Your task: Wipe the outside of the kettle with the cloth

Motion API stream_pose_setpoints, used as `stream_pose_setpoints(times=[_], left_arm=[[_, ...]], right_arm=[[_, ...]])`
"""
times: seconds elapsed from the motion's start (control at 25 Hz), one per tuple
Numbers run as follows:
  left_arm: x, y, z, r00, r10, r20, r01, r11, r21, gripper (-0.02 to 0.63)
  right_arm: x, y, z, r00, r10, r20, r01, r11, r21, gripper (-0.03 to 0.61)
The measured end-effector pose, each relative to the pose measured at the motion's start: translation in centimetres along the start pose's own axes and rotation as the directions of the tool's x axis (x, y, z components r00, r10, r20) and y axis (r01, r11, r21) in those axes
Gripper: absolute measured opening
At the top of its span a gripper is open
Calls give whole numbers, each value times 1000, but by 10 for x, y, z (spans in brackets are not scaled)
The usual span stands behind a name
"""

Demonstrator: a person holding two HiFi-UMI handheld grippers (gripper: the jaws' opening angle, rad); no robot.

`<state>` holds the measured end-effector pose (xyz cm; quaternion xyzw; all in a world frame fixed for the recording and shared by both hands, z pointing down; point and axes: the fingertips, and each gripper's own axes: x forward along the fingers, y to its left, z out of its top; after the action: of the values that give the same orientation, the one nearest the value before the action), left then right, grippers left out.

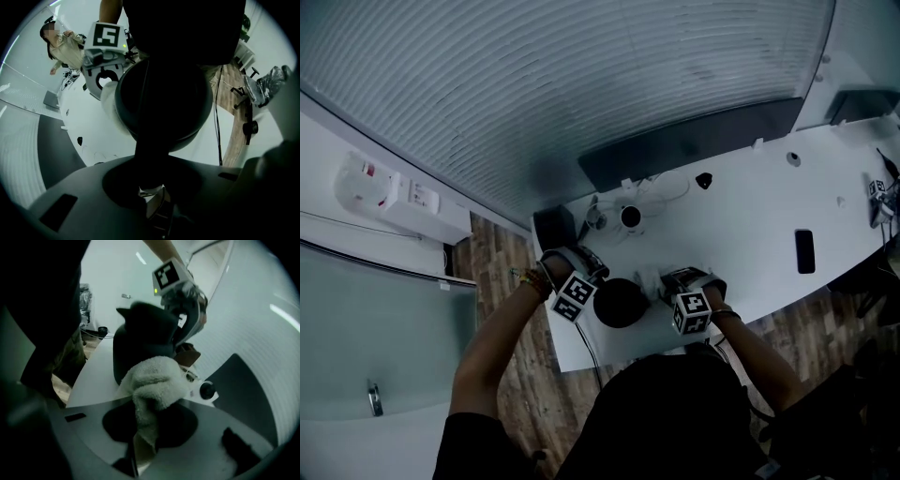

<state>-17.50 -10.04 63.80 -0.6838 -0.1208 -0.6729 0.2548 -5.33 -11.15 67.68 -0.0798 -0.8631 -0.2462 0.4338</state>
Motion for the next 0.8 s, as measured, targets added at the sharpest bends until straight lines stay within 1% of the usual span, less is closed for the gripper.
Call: stream_pose_setpoints(times=[0.08, 0.16, 0.24, 0.28, 0.36, 0.44, 0.56, 0.6, 0.68, 0.72, 0.8], left_arm=[[-1, 7, 2, 1000, 8, 1, -8, 999, 34, 100], [-1, 15, 6, 1000, 10, 0, -10, 996, 92, 98], [1, 21, 9, 1000, 10, -10, -8, 985, 171, 100], [2, 23, 10, 1000, 6, -19, -2, 978, 211, 100], [6, 24, 7, 999, -12, -38, 22, 964, 264, 100], [10, 26, 3, 999, -27, -45, 39, 961, 273, 100], [10, 30, 5, 998, -31, -48, 44, 953, 299, 100], [10, 32, 6, 998, -29, -50, 44, 949, 313, 100], [11, 33, 7, 998, -25, -53, 42, 943, 331, 100], [12, 33, 6, 998, -23, -54, 40, 941, 335, 100], [13, 33, 5, 998, -17, -53, 34, 940, 340, 100]], right_arm=[[-21, -15, 20, 999, -31, 26, 33, 994, -105, 64], [-32, -23, 42, 998, -56, 36, 62, 972, -225, 64], [-33, -27, 56, 997, -71, 8, 70, 943, -326, 64], [-31, -27, 57, 998, -67, -22, 55, 935, -351, 64], [-28, -27, 55, 997, -47, -67, 22, 941, -338, 64], [-21, -27, 50, 997, -27, -71, 4, 952, -306, 64], [-1, -17, 31, 994, 16, -109, -50, 948, -315, 64], [9, -12, 24, 994, 23, -104, -53, 954, -297, 64], [30, -4, 11, 994, 35, -105, -58, 972, -228, 64], [37, 1, 5, 991, 52, -121, -75, 979, -190, 64], [45, 17, -4, 977, 122, -173, -144, 982, -123, 64]])
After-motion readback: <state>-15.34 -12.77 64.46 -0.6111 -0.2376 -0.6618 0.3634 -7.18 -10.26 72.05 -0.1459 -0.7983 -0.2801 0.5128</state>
